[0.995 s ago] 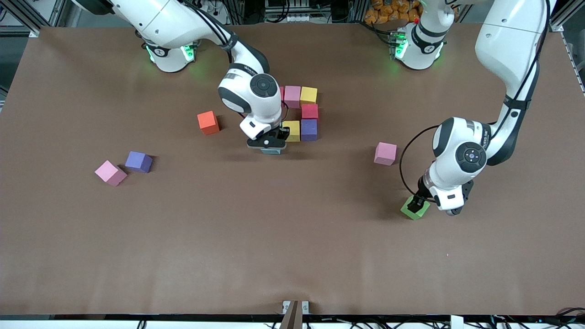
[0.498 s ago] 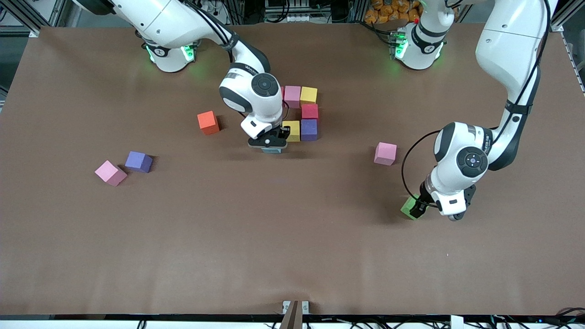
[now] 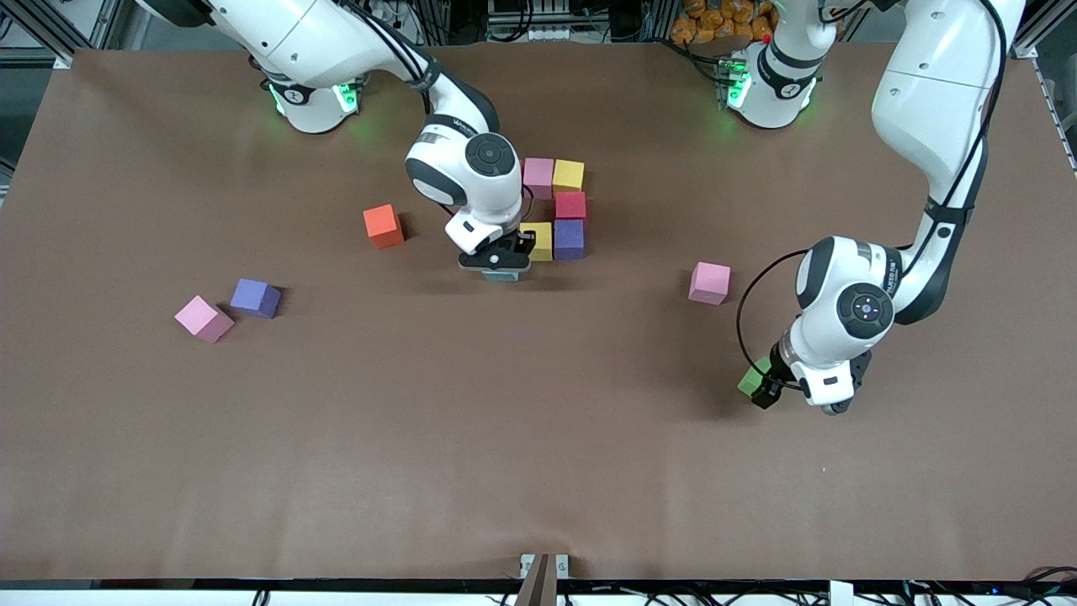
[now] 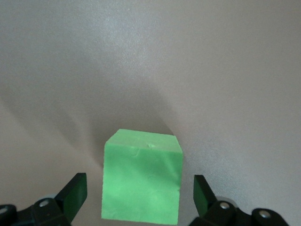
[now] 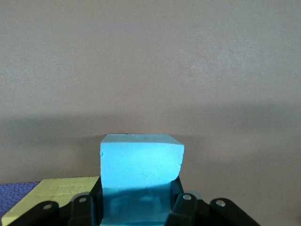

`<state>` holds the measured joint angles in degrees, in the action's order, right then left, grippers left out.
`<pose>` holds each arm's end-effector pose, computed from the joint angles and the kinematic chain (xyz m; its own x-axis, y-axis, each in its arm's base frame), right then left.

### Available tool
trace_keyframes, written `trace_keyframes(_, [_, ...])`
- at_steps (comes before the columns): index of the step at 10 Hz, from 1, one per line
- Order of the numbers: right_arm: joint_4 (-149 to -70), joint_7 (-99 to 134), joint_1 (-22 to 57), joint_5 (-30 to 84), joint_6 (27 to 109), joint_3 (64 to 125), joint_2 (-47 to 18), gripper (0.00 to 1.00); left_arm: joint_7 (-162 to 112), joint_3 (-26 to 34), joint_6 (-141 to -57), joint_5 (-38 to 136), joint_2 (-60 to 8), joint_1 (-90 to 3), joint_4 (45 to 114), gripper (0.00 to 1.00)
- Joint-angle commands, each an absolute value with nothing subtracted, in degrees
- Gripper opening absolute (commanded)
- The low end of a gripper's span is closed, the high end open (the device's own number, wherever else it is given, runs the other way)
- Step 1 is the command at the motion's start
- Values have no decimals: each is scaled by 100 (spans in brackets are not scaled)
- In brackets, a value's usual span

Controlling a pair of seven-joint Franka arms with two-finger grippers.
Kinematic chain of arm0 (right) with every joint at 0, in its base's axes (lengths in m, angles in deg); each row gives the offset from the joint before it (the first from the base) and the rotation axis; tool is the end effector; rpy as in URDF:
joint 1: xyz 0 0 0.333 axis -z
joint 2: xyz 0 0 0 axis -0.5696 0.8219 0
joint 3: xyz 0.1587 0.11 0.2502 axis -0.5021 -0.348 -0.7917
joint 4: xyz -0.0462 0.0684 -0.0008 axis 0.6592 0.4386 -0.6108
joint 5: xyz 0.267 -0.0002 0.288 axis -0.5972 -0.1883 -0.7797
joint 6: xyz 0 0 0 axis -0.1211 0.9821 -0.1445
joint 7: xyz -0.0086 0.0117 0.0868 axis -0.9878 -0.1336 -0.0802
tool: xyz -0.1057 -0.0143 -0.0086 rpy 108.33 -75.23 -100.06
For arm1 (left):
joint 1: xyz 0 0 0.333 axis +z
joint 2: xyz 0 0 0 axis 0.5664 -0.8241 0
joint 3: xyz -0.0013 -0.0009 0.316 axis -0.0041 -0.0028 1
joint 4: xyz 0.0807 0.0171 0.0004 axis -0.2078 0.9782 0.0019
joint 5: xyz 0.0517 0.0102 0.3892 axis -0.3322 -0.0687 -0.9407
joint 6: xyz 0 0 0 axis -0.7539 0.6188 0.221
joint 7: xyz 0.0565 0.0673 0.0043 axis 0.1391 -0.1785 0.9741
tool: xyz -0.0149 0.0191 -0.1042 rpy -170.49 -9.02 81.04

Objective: Form number 2 with 11 blocks
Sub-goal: 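Lower the cyan cube below the first cyan while the left gripper grasps green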

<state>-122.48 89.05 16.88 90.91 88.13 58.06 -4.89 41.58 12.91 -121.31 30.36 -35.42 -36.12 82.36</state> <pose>0.4141 0.4503 0.2149 0.9997 -0.0250 0.0076 -0.0253 -0.9984 0.0508 0.6506 -0.1197 0.2170 0.5548 0.8313 0.0344 0.8306 -0.5558 0.0354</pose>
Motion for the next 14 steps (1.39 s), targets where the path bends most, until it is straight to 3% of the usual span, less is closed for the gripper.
trace_keyframes(1, [-12283, 8980, 1530, 9093, 8800, 5961, -522, 57, 4137, 1432, -12116, 2856, -3702, -3643, 8063, 100])
trace_keyframes(4, [-12283, 8980, 1495, 9111, 8800, 5987, -513, 57, 4128, 1442, -12116, 2820, -3755, -3643, 8054, 100])
trace_keyframes(5, [-12283, 8945, 1495, 9111, 8800, 5996, -522, 65, 4128, 1442, -12116, 2820, -3781, -3661, 8054, 100])
trace_keyframes(6, [-12275, 8928, 1486, 9111, 8800, 6005, -522, 77, 4145, 1442, -12116, 2829, -3781, -3687, 8054, 78])
trace_keyframes(9, [-12274, 8892, 1416, 9111, 8800, 6110, -557, 79, 4181, 1424, -12098, 2864, -3764, -3705, 8063, 5])
trace_keyframes(10, [-12266, 8892, 1416, 9111, 8800, 6110, -583, 79, 4181, 1424, -12054, 2873, -3746, -3696, 8063, 0])
trace_keyframes(14, [-12213, 8866, 1451, 9076, 8792, 6111, -654, 82, 4198, 1398, -11800, 2925, -3632, -3696, 8054, 0])
